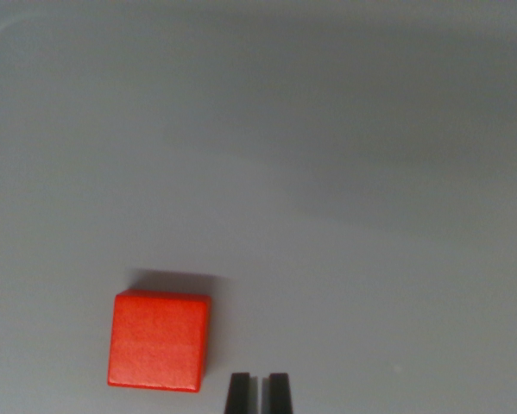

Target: Reach red block

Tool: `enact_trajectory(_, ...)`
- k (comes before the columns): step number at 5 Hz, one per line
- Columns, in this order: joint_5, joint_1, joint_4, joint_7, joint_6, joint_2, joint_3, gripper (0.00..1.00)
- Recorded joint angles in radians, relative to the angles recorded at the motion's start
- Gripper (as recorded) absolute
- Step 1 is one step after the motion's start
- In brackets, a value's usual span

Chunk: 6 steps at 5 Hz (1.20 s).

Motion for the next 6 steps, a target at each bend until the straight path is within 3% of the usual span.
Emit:
enact_trajectory(1, 0.0, 0.0, 0.0, 0.0, 0.0, 0.0, 0.0, 0.0)
enact_trajectory(2, -0.0015, 0.0078, -0.019, 0.004, -0.043, 0.023, 0.006, 0.0)
enact_trajectory(3, -0.0015, 0.0078, -0.019, 0.004, -0.043, 0.023, 0.006, 0.0)
enact_trajectory(4, -0.003, 0.0151, -0.036, 0.007, -0.084, 0.045, 0.011, 0.0)
enact_trajectory(5, -0.003, 0.0151, -0.036, 0.007, -0.084, 0.045, 0.011, 0.0)
enact_trajectory(6, -0.0043, 0.022, -0.053, 0.01, -0.121, 0.065, 0.016, 0.0)
